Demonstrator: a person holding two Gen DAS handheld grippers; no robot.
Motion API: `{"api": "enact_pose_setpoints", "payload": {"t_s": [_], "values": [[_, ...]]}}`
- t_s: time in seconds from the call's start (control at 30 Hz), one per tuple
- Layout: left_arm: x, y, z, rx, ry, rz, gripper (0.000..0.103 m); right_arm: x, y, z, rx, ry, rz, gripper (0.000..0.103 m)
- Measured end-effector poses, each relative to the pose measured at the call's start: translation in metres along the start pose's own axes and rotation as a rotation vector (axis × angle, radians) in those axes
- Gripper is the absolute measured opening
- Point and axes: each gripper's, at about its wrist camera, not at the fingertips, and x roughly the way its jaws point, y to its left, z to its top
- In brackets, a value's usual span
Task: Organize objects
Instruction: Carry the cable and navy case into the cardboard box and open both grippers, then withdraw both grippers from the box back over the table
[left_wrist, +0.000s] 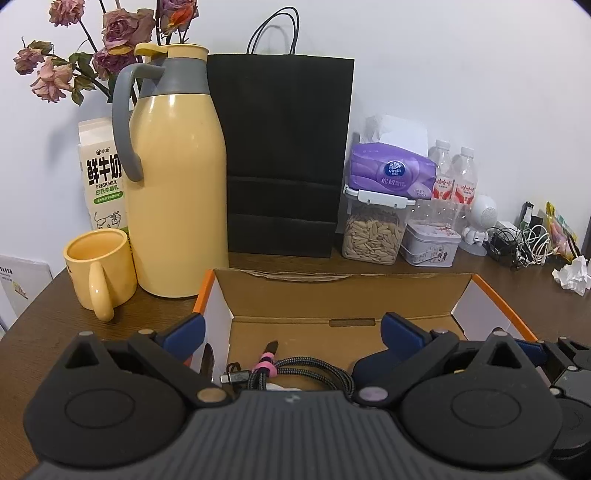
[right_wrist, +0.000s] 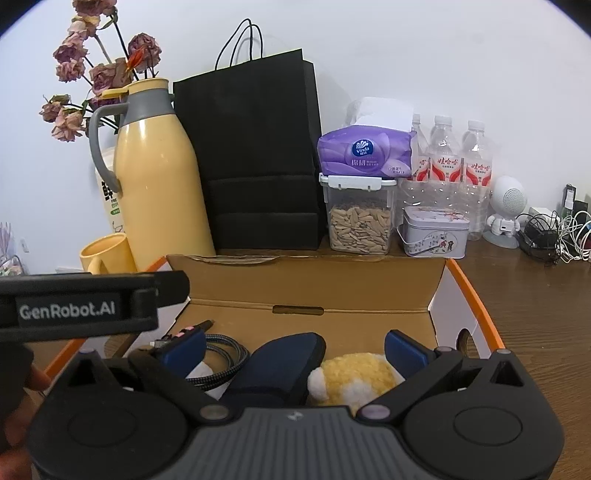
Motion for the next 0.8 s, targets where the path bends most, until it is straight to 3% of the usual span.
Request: {"api": "enact_pose_setpoints", "payload": {"t_s": [0.33, 0.57, 0.8], "values": [[-0.019, 0.001, 0.006, -0.002, -0.043, -0.019, 0.103, -0.012, 0.001, 0.006, -0.016, -0.023, -0.002, 0.103], [-0.057, 0.000, 0.011, -0.001, -0.126, -0.056, 0.103, -0.035, 0.004, 0.011, -0.045, -0.061, 0.010, 0.103], [-0.093, 0.004, 0.006, 0.015, -0.161, -0.057, 0.103, -0.074, 0.007, 0.010, -0.081, -0.115, 0.016, 0.103]]}}
